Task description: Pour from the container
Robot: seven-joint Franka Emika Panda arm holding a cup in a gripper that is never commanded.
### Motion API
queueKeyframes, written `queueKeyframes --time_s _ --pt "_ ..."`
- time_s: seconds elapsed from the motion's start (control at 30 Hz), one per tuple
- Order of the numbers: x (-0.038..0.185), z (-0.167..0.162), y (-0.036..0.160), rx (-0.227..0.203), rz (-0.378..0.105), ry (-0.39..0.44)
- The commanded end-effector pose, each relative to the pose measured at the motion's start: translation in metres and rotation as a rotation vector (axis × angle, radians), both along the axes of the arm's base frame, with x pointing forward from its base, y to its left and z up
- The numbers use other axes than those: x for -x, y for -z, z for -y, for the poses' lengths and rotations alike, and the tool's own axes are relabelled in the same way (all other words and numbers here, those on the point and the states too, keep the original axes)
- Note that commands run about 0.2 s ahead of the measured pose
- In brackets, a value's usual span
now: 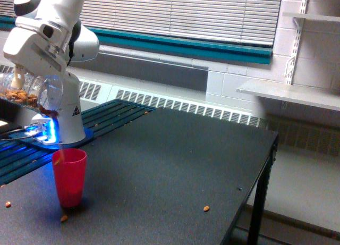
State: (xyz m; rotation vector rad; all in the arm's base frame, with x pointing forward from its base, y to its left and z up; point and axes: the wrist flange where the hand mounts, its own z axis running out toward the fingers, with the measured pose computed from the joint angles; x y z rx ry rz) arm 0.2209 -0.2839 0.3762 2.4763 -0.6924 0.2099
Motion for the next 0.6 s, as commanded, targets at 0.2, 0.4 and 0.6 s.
queueKeyframes --time_s 0.2,0.4,0.6 --pt "-0.0024 0.0003 -0.0061 0.018 -0.027 -0.033" --pt "-0.0048 0.0001 -0.0089 0.021 -0.033 -0.045" --pt "-0.006 0.0 -0.0097 0.024 -0.036 -0.053"
